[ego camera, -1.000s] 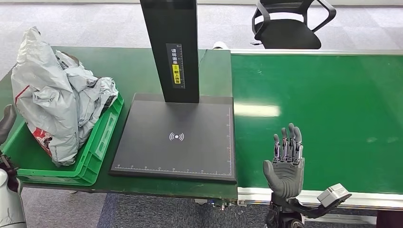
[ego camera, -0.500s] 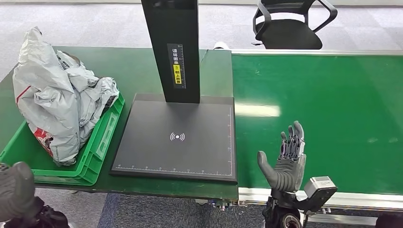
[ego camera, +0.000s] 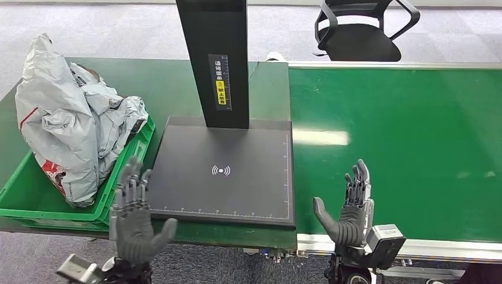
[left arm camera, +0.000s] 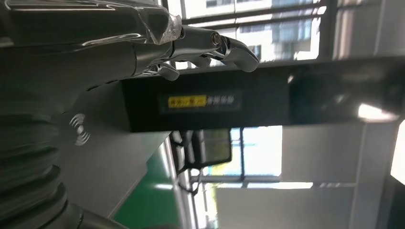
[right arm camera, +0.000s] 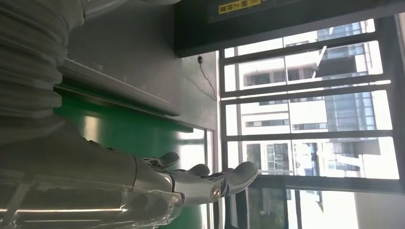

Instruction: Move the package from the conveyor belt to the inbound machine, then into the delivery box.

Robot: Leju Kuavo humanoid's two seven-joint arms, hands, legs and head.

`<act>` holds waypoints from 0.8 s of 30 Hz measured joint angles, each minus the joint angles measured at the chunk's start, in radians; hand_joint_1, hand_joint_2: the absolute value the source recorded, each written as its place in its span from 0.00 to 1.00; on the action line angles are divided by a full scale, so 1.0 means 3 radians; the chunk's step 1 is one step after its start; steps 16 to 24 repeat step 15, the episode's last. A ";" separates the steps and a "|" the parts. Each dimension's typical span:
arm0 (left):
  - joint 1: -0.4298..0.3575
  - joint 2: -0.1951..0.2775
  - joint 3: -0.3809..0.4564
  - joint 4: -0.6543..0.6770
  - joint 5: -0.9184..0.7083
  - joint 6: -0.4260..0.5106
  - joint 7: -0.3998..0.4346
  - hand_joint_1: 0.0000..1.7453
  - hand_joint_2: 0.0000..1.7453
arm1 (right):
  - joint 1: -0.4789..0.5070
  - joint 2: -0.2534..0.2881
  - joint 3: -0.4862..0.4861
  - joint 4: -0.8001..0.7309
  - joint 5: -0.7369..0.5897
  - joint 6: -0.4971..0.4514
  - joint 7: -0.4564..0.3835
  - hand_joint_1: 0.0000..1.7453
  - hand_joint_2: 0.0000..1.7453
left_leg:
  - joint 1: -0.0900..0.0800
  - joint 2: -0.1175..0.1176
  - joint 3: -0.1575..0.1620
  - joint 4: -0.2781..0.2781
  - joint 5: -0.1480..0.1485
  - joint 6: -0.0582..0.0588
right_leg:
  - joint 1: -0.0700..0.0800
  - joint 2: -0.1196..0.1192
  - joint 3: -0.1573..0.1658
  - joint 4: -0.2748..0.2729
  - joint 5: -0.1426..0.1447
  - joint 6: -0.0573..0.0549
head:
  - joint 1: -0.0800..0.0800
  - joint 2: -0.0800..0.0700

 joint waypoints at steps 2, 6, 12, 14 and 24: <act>-0.0019 0.0011 -0.0097 0.0123 -0.0123 -0.0007 0.0036 0.00 1.00 | 0.0037 0.0000 -0.0005 0.0006 0.0035 0.0026 0.0017 0.00 1.00 | 0.0000 0.0001 0.0000 0.0000 0.0000 0.0000 | 0.0000 0.0000 0.0000 0.0000 0.0000 0.0000 | 0.0000 0.0000; -0.0057 0.0044 -0.0244 0.0259 -0.0299 -0.0004 0.0130 0.00 1.00 | 0.0044 0.0000 0.0004 0.0082 0.0088 0.0097 0.0029 0.00 1.00 | 0.0001 0.0001 0.0000 0.0000 0.0000 0.0000 | 0.0002 0.0000 0.0001 0.0000 0.0000 0.0000 | 0.0000 0.0000; -0.0058 0.0099 -0.0357 0.0322 -0.0372 0.0042 0.0215 0.00 1.00 | 0.0019 -0.0005 0.0107 0.0260 0.0267 0.0188 0.0093 0.00 1.00 | 0.0002 0.0000 0.0000 -0.0001 0.0001 -0.0001 | 0.0002 0.0000 0.0002 0.0001 0.0000 0.0000 | -0.0001 0.0000; -0.0054 0.0103 -0.0356 0.0337 -0.0330 0.0051 0.0219 0.00 1.00 | 0.0019 -0.0007 0.0146 0.0298 0.0322 0.0209 0.0109 0.00 1.00 | 0.0002 -0.0001 0.0000 -0.0001 0.0001 -0.0001 | 0.0002 0.0000 0.0002 0.0001 0.0000 0.0000 | -0.0001 0.0000; -0.0053 0.0103 -0.0355 0.0340 -0.0321 0.0051 0.0219 0.00 1.00 | 0.0019 -0.0007 0.0155 0.0306 0.0332 0.0214 0.0112 0.00 1.00 | 0.0001 -0.0001 0.0000 -0.0001 0.0001 -0.0001 | 0.0002 0.0000 0.0002 0.0001 0.0000 0.0000 | -0.0001 0.0000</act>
